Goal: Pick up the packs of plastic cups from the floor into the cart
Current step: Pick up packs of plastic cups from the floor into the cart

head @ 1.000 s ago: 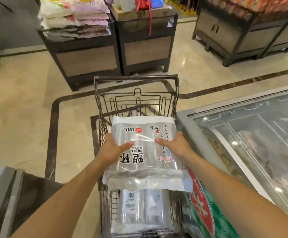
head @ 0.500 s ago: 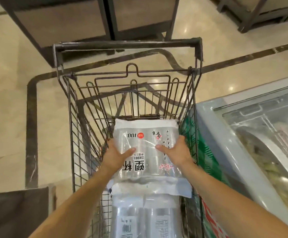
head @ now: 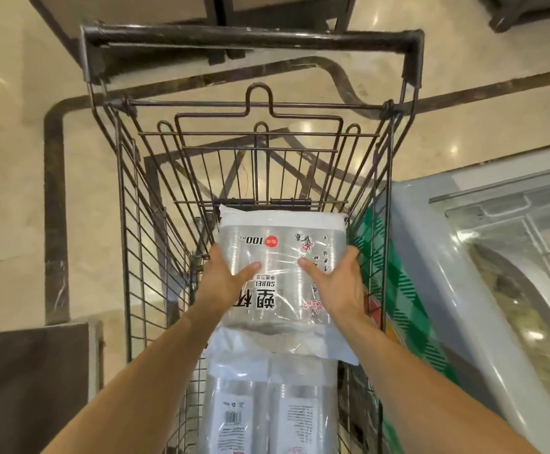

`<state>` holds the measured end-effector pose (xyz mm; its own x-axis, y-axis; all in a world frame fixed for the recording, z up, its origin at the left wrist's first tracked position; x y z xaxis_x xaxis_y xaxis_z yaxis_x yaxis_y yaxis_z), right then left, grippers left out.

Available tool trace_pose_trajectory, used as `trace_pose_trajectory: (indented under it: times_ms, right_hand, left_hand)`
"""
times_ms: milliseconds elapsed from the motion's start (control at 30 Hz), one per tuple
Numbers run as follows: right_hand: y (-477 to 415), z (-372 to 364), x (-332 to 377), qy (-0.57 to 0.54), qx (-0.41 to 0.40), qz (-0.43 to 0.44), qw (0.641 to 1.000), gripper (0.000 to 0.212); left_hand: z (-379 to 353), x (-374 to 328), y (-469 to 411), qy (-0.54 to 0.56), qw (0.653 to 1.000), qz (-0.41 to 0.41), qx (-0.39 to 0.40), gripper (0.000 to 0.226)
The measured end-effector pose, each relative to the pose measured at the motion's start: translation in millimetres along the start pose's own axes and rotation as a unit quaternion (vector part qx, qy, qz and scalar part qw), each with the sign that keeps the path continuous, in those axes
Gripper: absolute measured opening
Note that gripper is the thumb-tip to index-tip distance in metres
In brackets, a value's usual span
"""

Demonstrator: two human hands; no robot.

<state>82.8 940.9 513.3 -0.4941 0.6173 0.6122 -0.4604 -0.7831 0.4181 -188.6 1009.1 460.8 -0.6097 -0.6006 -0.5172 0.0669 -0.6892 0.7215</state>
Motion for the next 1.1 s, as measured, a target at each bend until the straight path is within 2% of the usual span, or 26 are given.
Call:
trace_pose_trajectory:
  times_ms: [67, 200, 333, 433, 500, 700, 833, 1000, 1100]
  right_hand:
    - [3, 5, 10, 0.027, 0.018, -0.003, 0.999, 0.106]
    - [20, 25, 44, 0.111, 0.024, 0.031, 0.993, 0.118]
    - [57, 47, 124, 0.184, 0.04, 0.186, 0.964, 0.105]
    - [102, 48, 201, 0.249, 0.063, 0.324, 0.91, 0.095]
    - [141, 37, 250, 0.27, 0.07, 0.401, 0.873, 0.095]
    - [323, -61, 359, 0.3, 0.146, 0.575, 0.747, 0.099]
    - [501, -129, 391, 0.296, 0.222, 0.678, 0.635, 0.103]
    - [737, -180, 363, 0.258, 0.285, 0.786, 0.485, 0.095]
    - [875, -166, 324, 0.235, 0.301, 0.832, 0.404, 0.095]
  left_hand:
    - [8, -13, 18, -0.058, 0.998, 0.002, -0.015, 0.142]
    - [34, -55, 69, -0.159, 0.984, -0.052, -0.057, 0.12]
    - [81, -94, 134, -0.286, 0.94, -0.12, -0.144, 0.112]
    - [129, -105, 196, -0.362, 0.896, -0.132, -0.223, 0.097]
    - [173, -89, 237, -0.387, 0.872, -0.096, -0.284, 0.095]
    - [301, 61, 386, -0.364, 0.835, 0.077, -0.406, 0.096]
    - [349, 202, 524, -0.295, 0.812, 0.205, -0.46, 0.094]
    - [332, 365, 734, -0.193, 0.761, 0.373, -0.494, 0.097]
    - [293, 436, 862, -0.148, 0.726, 0.449, -0.5, 0.099]
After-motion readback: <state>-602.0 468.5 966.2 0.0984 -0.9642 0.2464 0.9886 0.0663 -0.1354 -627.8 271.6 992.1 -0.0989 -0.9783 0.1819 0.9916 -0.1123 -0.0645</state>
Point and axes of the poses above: each hand's wrist, its own y-axis away from the middle knuckle, its own z-axis out of the back of the hand, x = y × z, the point moved 9 cm from there along -y, towards the middle knuckle, and after that the axes turned 7 degrees about z, right-handed, at the moved point
